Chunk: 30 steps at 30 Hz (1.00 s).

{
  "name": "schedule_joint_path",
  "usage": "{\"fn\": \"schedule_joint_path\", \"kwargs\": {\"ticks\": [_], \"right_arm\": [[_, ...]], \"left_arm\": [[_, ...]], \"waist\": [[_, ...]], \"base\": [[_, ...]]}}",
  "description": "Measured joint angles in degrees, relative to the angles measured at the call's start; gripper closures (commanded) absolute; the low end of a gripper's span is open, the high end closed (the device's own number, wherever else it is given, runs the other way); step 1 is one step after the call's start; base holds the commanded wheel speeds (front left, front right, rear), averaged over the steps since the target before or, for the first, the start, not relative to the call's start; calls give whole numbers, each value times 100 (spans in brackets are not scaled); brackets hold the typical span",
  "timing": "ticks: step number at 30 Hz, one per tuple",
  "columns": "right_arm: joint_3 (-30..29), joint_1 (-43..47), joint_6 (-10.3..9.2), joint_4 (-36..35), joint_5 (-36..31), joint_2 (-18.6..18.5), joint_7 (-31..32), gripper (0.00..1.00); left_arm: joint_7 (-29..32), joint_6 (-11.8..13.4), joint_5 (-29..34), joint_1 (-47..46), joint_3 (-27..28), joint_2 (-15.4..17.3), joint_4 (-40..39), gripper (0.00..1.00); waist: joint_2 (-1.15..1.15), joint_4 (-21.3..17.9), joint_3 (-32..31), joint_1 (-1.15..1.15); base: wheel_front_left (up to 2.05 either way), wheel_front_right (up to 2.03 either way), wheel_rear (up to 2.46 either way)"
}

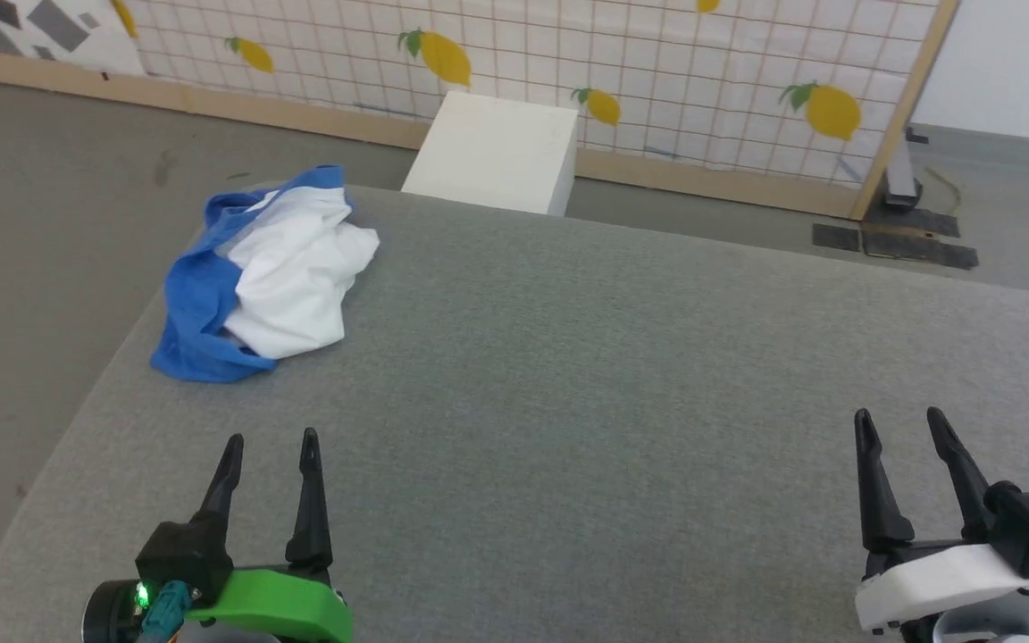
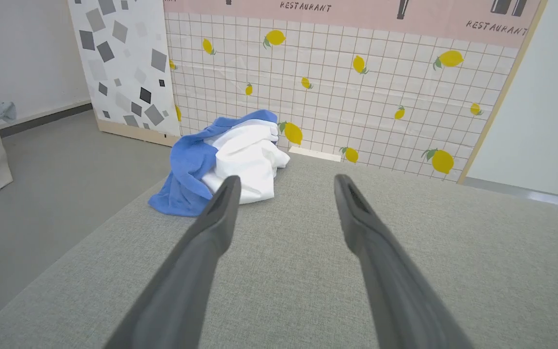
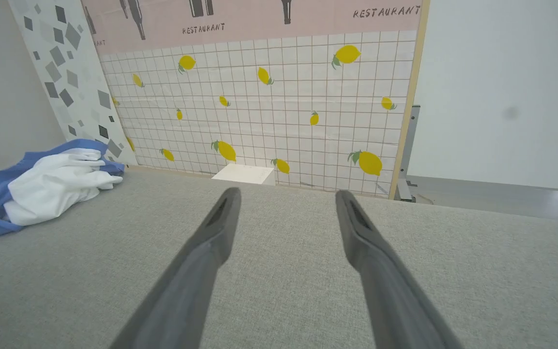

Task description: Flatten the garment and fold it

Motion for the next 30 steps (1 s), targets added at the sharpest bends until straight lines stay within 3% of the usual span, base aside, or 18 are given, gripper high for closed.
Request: {"fn": "schedule_joint_path", "kwargs": {"ticks": [22,24,27,30], "right_arm": [[-97,2,0,68,111,2,-276,0],[-123,2,0,75,137,3,-293,0],[-174,2,0,77,148,3,-330,0],[-274,3,0,73,152,4,-352,0]], "left_arm": [[-272,32,-211,73,-30,-1,-147,0],[-299,32,-620,71,-16,-1,-330,0],[-326,-42,-821,65,-25,-3,-545,0],[-359,-304,-706,-65,-9,37,-684,0]], "waist": [[0,792,177,0],[0,804,200,0],[0,813,240,0],[0,847,291,0]], "base": [[0,0,0],[0,0,0],[0,0,0],[0,0,0]]}}
